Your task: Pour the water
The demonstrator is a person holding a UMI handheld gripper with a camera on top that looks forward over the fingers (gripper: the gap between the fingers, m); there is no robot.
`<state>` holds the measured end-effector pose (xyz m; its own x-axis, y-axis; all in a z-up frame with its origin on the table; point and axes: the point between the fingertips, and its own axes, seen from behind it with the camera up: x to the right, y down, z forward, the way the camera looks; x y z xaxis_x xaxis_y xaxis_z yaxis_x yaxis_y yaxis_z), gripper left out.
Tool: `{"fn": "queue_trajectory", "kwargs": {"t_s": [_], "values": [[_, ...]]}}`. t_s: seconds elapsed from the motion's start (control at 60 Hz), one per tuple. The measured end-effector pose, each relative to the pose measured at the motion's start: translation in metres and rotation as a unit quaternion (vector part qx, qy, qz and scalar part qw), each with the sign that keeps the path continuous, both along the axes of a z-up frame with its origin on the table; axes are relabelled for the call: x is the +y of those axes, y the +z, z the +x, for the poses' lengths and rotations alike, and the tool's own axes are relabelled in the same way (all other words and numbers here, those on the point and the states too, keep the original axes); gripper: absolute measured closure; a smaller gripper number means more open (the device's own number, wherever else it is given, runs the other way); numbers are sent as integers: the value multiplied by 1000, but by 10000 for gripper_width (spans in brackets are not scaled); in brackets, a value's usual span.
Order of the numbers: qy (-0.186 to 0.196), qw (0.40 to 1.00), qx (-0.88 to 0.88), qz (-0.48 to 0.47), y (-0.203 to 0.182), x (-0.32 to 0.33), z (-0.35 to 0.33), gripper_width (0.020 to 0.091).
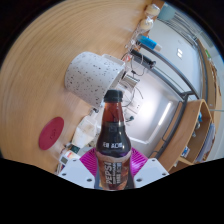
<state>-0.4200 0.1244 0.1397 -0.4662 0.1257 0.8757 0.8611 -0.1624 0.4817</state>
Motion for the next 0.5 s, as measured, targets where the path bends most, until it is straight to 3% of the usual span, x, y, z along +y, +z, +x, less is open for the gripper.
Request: {"fn": "queue_trajectory", "kwargs": {"t_s": [0.3, 0.5], "values": [[-7, 1000, 6, -2, -6, 0, -1, 713], [-52, 965, 255, 24, 4, -15, 26, 712]]}}
